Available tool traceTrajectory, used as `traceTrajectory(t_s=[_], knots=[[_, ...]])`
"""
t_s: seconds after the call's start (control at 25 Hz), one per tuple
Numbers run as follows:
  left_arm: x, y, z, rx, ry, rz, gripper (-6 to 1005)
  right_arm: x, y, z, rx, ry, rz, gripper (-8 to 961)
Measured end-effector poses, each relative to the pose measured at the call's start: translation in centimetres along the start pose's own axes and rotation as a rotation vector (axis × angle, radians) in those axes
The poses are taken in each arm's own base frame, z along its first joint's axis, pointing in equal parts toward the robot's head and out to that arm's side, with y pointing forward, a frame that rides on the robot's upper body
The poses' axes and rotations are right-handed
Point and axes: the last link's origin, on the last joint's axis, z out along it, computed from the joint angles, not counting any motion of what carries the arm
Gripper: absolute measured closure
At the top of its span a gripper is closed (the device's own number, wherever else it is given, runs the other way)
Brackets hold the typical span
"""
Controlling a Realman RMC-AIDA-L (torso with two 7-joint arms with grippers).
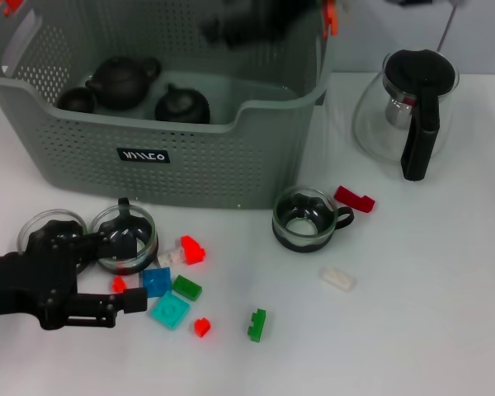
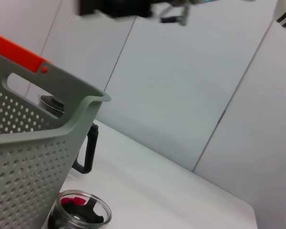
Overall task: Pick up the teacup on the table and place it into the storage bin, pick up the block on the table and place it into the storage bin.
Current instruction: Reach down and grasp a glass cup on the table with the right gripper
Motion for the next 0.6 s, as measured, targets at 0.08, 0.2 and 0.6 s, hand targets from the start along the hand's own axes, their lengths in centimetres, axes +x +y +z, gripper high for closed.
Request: traceTrajectory(t_s=[0.08, 0.2, 0.6], knots=[[0.0, 0.0, 0.0, 0.0, -0.001, 0.001, 99, 0.4, 1.8, -1.1, -0.087, 0.048, -0.031, 383], [0.0, 0.0, 0.0, 0.0, -0.001, -0.002, 99, 1.1, 3.8, -2.4, -0.191, 0.134, -0.049, 385], [-0.2, 0.1, 0.2, -0.004, 0.003, -0.016, 100, 5.4, 6.7, -2.6, -0.325, 0.512, -0.021, 388]])
